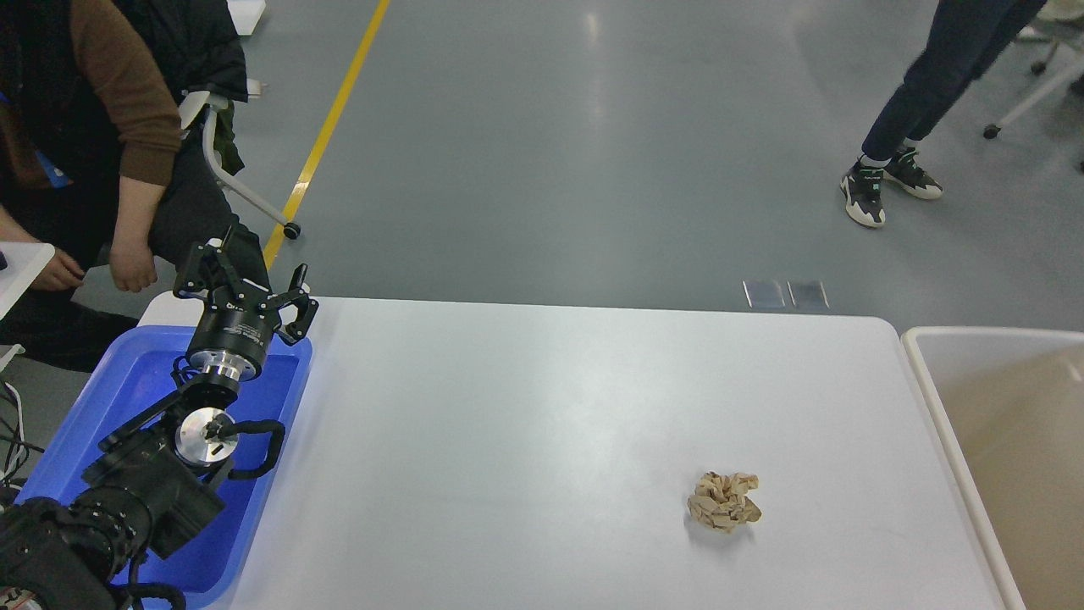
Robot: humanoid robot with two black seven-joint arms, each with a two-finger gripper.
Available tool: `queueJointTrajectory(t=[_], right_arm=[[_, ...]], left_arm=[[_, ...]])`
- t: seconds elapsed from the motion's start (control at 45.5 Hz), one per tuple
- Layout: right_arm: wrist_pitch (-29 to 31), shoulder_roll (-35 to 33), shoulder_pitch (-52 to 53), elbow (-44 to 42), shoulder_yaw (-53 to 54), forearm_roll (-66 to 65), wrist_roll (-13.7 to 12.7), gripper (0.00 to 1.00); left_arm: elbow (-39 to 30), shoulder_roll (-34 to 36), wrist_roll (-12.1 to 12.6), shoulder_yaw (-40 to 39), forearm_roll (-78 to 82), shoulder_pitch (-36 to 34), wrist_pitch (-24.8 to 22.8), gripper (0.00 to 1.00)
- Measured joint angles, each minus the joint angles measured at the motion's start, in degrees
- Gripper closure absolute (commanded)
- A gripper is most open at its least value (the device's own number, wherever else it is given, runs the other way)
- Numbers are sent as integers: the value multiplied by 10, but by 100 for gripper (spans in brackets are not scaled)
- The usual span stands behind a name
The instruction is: Tidy desktop
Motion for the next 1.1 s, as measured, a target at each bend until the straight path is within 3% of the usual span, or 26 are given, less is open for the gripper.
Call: queueJointTrajectory(t=[0.264,0.527,0.747,1.099], right_arm=[[-19,45,-54,-38,-7,65,-89,100],[-36,67,-98,-48,-8,122,-157,100],[-43,84,-121,-51,-8,170,-197,100],[-57,146,-159,-52,-7,227,-226,100]], left_arm=[[0,0,0,0,0,0,0,0],[0,0,0,0,0,0,0,0],[0,0,0,0,0,0,0,0],[0,0,0,0,0,0,0,0]])
